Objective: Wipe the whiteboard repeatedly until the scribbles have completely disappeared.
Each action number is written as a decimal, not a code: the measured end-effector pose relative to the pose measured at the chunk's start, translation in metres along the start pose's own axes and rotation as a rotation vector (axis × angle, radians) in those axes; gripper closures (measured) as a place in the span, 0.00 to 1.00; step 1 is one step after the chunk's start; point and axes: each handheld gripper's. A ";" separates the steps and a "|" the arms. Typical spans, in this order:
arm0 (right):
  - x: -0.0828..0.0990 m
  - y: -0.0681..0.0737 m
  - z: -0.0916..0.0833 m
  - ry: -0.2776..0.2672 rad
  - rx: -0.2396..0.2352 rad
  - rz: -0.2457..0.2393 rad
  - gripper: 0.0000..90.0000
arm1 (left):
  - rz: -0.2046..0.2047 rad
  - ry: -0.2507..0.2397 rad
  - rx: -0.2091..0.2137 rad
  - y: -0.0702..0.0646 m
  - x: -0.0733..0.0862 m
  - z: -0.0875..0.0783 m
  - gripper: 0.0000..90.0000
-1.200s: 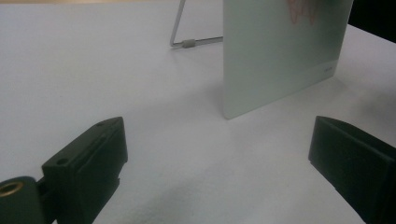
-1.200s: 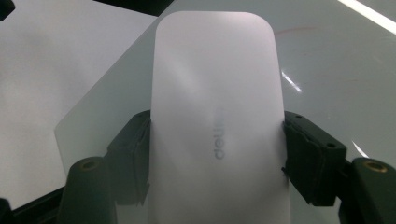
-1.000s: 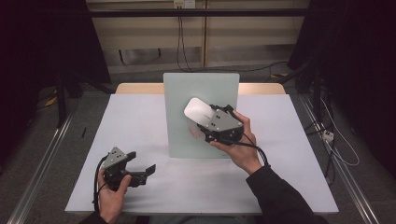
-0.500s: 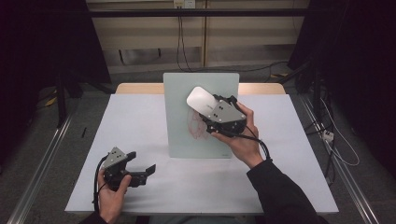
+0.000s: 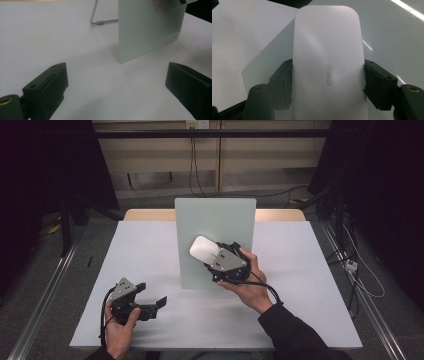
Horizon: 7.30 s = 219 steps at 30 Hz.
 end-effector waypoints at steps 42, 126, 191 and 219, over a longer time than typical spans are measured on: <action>0.002 -0.015 -0.011 0.012 0.083 0.046 0.35 | 0.008 0.001 0.005 0.000 0.000 0.001 0.05; 0.003 -0.009 -0.010 0.020 0.087 0.035 0.35 | 0.003 0.004 0.011 -0.001 0.000 0.001 0.05; 0.025 0.069 0.019 0.100 -0.156 -0.030 0.35 | 0.005 0.007 0.010 -0.001 0.000 0.001 0.05; 0.028 0.027 -0.008 0.075 0.001 0.044 0.35 | 0.005 0.007 0.010 -0.002 0.000 0.001 0.05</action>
Point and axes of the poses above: each handheld gripper's, and its own axes: z roughly forward along the jaws, x roughly out of its underside, y roughly to its left, and after that the axes turned 8 degrees about -z, right-handed
